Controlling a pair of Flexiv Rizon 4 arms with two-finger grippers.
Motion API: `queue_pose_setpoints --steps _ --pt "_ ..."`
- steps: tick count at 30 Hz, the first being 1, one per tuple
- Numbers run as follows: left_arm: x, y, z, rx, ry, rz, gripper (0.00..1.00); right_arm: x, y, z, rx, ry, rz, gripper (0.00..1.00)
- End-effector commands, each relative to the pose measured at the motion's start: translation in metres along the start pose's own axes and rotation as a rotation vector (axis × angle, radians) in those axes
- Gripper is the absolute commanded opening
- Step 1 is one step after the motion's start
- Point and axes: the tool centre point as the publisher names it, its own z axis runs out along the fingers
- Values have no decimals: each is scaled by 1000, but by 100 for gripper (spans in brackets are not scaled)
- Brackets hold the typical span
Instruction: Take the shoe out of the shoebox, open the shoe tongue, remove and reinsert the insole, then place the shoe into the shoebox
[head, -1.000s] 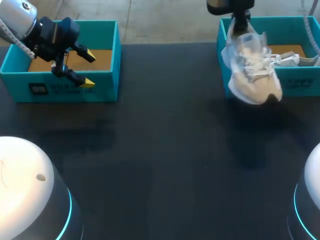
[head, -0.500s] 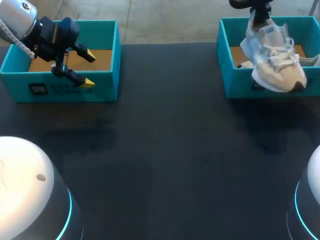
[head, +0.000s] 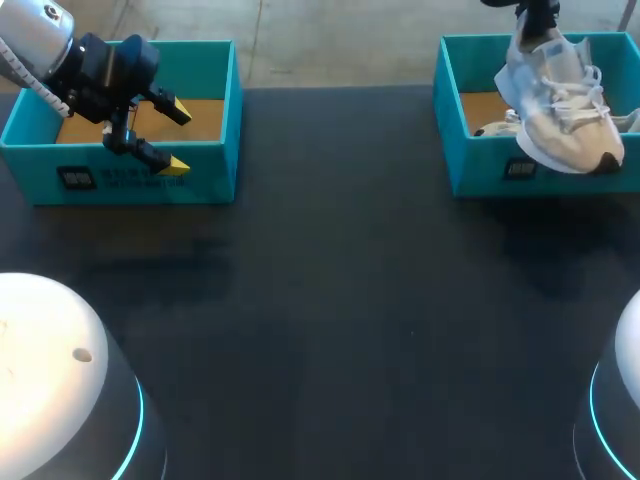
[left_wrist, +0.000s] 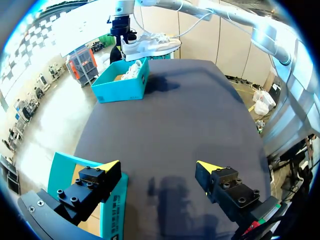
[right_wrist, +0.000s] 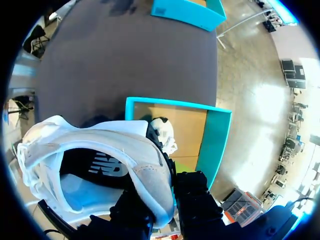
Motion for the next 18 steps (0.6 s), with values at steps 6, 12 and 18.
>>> queue_pose_setpoints --steps 6,12,18 --pt "1 0 0 -2 0 0 100 -2 -7 5 -3 1 18 0" --pt "1 0 0 -2 0 0 100 -17 -28 15 23 -1 26 0" --pt "1 0 0 -2 0 0 100 -34 -45 28 21 0 30 0"
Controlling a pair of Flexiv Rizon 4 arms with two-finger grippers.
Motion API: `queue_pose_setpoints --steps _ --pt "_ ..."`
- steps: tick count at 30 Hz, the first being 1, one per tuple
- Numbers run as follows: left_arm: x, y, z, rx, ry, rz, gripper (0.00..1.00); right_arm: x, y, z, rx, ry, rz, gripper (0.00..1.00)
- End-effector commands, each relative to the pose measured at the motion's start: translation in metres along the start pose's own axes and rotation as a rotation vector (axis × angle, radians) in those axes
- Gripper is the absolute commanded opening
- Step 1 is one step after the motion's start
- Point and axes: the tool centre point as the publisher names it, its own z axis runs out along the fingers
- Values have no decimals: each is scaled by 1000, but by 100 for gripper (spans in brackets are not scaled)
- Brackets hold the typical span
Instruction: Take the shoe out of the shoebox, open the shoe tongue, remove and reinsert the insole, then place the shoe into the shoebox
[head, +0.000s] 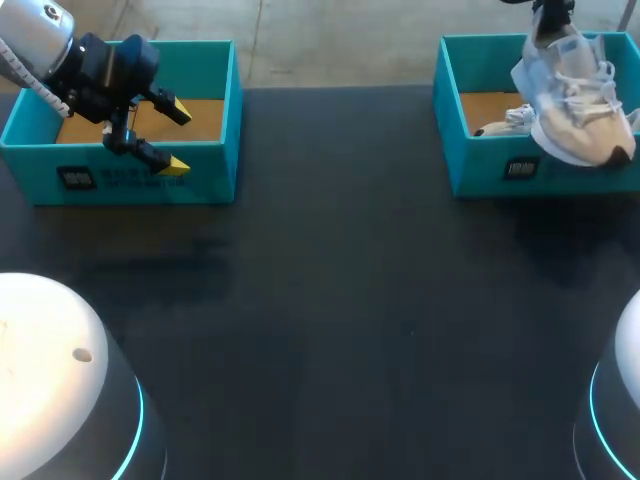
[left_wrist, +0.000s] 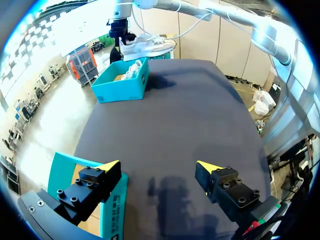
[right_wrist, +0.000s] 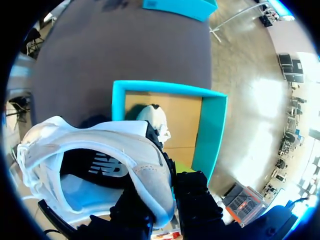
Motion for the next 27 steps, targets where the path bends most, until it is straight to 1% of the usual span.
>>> queue_pose_setpoints --steps 1,4,8,17,27 --pt "1 0 0 -2 0 0 100 -17 -10 12 -8 17 -3 0" --pt "1 0 0 -2 0 0 100 -26 -19 20 -1 24 3 0" --pt "1 0 0 -2 0 0 100 -37 -32 23 10 17 17 0" --pt "1 0 0 -2 0 0 100 -54 -60 30 35 12 48 0" --pt "1 0 0 -2 0 0 100 -78 -88 45 51 19 77 0"
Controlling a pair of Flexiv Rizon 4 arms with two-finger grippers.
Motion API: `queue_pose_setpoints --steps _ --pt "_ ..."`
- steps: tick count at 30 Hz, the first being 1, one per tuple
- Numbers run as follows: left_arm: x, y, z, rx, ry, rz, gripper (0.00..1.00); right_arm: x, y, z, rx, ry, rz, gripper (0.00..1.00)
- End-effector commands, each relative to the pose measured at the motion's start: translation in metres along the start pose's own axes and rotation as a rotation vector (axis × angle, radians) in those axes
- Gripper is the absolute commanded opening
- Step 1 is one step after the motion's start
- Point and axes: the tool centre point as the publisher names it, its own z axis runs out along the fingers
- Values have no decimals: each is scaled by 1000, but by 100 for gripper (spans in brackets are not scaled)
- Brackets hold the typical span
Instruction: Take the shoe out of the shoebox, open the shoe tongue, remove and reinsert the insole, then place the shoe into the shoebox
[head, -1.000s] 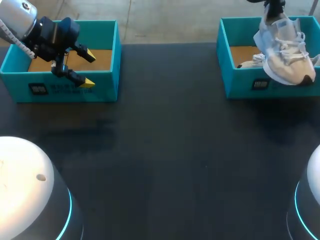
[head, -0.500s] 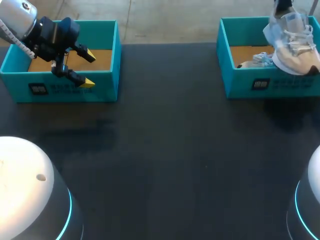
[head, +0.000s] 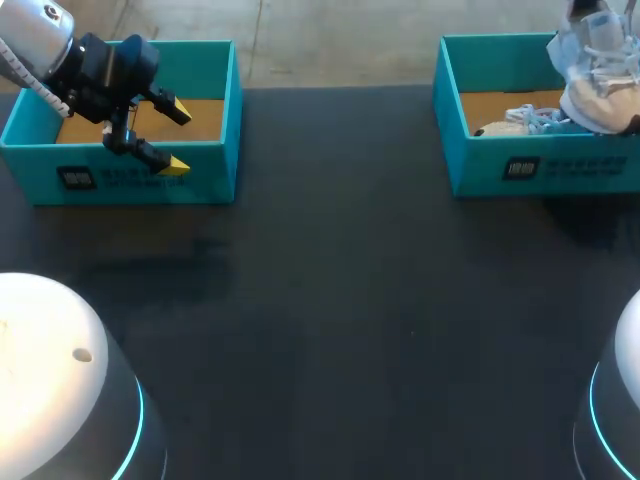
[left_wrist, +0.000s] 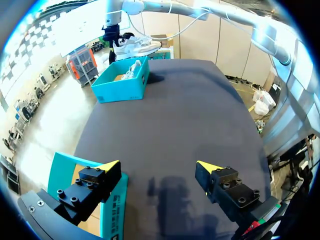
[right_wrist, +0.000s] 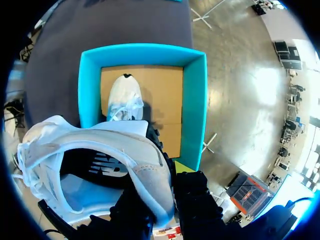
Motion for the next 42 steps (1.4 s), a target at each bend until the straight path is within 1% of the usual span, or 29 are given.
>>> queue_pose_setpoints --steps 1,5,13,15,16,32,33,34,35,39,41,42 --pt "1 0 0 -2 0 0 100 -17 -8 6 -5 13 5 0" --pt "1 0 0 -2 0 0 100 -27 -17 12 -16 7 20 0" --pt "1 0 0 -2 0 0 100 -44 -31 20 -5 7 37 0" --pt "1 0 0 -2 0 0 100 -47 -32 21 -5 14 19 0" --pt "1 0 0 -2 0 0 100 -48 -31 21 17 2 -28 0" --pt "1 0 0 -2 0 0 100 -48 -31 21 17 2 -28 0" --pt "1 0 0 -2 0 0 100 -46 -34 23 29 14 19 0" --pt "1 0 0 -2 0 0 100 -44 -37 26 58 16 71 0" --pt "1 0 0 -2 0 0 100 -43 -40 26 47 16 125 0" --pt "1 0 0 -2 0 0 100 -36 -51 22 61 38 323 0" --pt "1 0 0 -2 0 0 100 -34 -54 23 90 50 368 0" --pt "1 0 0 -2 0 0 100 -33 -56 22 90 55 403 0"
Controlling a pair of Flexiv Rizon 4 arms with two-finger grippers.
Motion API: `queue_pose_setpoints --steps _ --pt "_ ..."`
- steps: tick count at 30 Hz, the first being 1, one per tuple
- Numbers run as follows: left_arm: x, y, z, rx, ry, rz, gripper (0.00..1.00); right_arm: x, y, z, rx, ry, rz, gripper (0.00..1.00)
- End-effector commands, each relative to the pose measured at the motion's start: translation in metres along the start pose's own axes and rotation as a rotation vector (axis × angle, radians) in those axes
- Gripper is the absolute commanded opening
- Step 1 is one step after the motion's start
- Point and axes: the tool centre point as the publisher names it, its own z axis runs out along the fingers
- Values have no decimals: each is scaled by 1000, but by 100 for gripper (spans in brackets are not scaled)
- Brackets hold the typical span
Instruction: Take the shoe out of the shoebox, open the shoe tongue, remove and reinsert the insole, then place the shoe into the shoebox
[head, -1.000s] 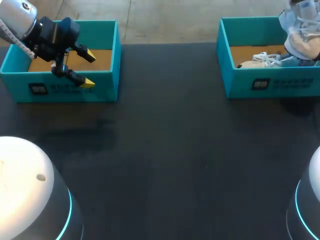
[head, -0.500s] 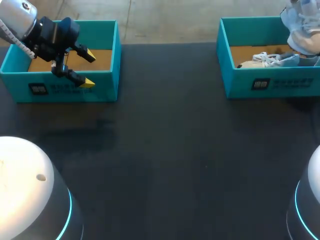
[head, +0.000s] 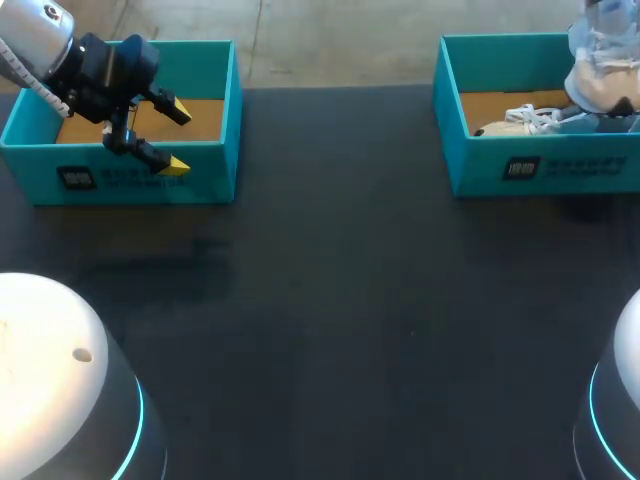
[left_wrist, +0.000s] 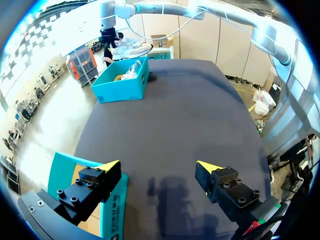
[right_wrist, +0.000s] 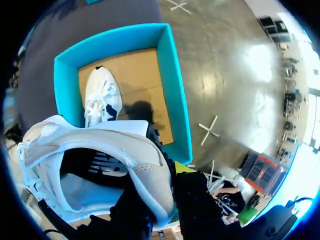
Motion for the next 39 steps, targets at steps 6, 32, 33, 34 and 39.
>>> queue_pose_setpoints --steps 6,32,33,34,39 --pt "1 0 0 -2 0 0 100 3 -12 -8 72 34 327 0" --pt "1 0 0 -2 0 0 100 16 -25 -1 107 52 964 0" --pt "1 0 0 -2 0 0 100 17 -25 0 119 72 955 0" --pt "1 0 0 -2 0 0 100 17 -25 0 119 72 955 0" --pt "1 0 0 -2 0 0 100 17 -25 0 119 72 955 0"
